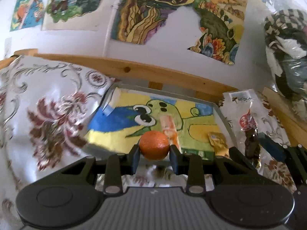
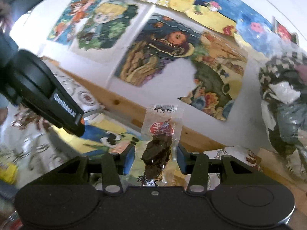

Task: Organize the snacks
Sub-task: 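Carry the orange and meat packet over the frog tray with both tools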

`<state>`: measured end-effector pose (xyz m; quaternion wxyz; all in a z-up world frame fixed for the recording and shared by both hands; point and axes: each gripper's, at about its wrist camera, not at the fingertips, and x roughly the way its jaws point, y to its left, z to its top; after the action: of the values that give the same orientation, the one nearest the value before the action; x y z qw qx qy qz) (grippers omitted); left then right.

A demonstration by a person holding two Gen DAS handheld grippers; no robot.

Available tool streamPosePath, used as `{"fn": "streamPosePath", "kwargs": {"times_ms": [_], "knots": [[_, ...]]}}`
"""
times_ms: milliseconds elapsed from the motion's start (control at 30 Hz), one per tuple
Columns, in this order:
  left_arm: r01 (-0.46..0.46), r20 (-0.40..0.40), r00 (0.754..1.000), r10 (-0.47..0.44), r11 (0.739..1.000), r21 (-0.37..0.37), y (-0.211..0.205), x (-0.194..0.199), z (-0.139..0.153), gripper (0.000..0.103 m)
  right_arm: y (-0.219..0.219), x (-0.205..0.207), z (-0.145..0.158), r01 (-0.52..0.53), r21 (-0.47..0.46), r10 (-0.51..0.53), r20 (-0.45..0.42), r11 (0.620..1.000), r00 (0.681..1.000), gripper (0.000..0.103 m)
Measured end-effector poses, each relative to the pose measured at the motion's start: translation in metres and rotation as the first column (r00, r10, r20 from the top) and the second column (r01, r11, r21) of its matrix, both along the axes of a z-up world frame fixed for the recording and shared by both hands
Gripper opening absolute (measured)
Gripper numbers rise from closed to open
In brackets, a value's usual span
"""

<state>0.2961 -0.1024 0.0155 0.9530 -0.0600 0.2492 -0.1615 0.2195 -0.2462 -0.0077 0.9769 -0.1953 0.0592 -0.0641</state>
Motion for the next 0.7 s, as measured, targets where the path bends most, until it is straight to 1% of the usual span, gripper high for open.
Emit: {"fn": "streamPosePath", "kwargs": {"times_ms": [133, 333, 500, 700], "knots": [[-0.040, -0.037, 0.999, 0.040, 0.999, 0.008, -0.016, 0.031, -0.003, 0.037, -0.015, 0.029, -0.002, 0.006, 0.030, -0.006, -0.001, 1.000, 1.000, 0.048], [-0.104, -0.101, 0.989, 0.109, 0.993, 0.052, -0.024, 0.073, -0.015, 0.037, -0.027, 0.072, -0.013, 0.002, 0.102, 0.003, -0.053, 0.995, 0.999, 0.048], [-0.117, -0.169, 0.977, 0.130, 0.989, 0.087, -0.028, 0.096, -0.026, 0.037, -0.032, 0.091, -0.025, 0.000, 0.161, 0.020, -0.122, 0.987, 0.992, 0.048], [-0.116, -0.219, 0.966, 0.141, 0.986, 0.122, -0.036, 0.112, -0.036, 0.037, -0.045, 0.109, -0.029, 0.033, 0.240, 0.010, -0.179, 0.970, 0.984, 0.048]]}}
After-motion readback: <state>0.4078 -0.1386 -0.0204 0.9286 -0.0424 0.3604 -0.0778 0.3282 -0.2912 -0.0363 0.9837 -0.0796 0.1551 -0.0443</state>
